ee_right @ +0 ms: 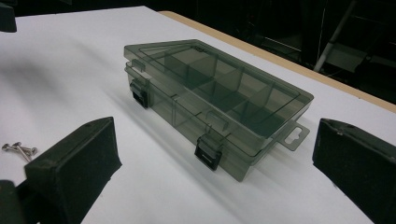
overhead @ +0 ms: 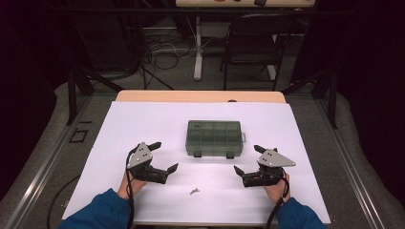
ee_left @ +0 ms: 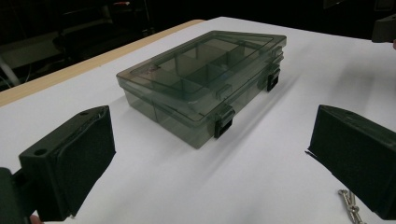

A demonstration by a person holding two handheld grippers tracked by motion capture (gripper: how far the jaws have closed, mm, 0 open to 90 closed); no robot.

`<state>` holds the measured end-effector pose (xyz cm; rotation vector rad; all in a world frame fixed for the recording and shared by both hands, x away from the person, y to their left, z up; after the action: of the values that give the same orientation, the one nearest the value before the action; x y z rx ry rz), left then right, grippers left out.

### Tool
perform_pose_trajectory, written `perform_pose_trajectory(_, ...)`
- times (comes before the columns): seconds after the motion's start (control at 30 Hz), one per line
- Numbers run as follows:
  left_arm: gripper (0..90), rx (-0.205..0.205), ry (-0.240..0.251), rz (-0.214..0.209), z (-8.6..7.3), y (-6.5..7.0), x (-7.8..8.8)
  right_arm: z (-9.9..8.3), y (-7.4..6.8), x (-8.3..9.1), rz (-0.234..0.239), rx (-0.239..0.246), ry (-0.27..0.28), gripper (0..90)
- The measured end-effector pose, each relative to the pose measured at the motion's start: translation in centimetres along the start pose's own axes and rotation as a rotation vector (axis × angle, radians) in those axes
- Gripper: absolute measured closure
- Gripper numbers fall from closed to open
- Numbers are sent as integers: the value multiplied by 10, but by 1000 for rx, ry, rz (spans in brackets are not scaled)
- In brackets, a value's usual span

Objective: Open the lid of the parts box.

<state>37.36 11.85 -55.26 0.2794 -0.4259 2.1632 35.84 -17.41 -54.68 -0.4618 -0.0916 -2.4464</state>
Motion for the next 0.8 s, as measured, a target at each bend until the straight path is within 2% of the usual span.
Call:
perform_pose_trajectory(0.03,0,-5,-3,11,1,-1,-1,0,2,0,-7,2,-6,0)
perform_pose_trajectory(0.07,0,-5,-4,-8,2,0,-3,0,3,-1,2,-1,-3,0)
perform_pose_trajectory(0.17,0,-8,-13,-23,2,-2,-8,0,6,-4,4,-11,-15,0)
perform_pose_trajectory(0.2,0,-6,-14,-25,2,-2,-9,1,8,-3,9,-9,-36,0)
perform_pose_trajectory(0.23,0,-8,-17,-28,2,-2,-10,1,8,-3,9,-9,-36,0)
perform_pose_trajectory(0.27,0,-10,-21,-30,3,-2,-12,3,8,-6,4,-9,-11,0)
perform_pose_trajectory(0.43,0,-19,-30,-53,5,-1,-17,5,9,-8,18,0,-26,0)
perform_pose_trajectory(0.57,0,-10,-39,-63,5,-3,-23,6,13,-12,24,-5,-38,0)
perform_pose_trajectory(0.7,0,-19,-51,-54,5,-5,-26,4,14,-15,29,8,-78,0)
perform_pose_trajectory(0.8,1,-19,-59,-55,5,-7,-27,4,14,-17,36,7,-73,0)
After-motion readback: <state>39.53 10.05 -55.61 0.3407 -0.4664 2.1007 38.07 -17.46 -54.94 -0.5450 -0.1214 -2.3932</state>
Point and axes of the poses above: each handheld gripper's, and its own axes: x roughly backward along the jaws, z roughly out of its top, y roughly to its right, the point moved 8 cm from there along -x, roughly forward along the jaws, and after that the axes turned 10 degrees about -x, right-handed, at the moved point
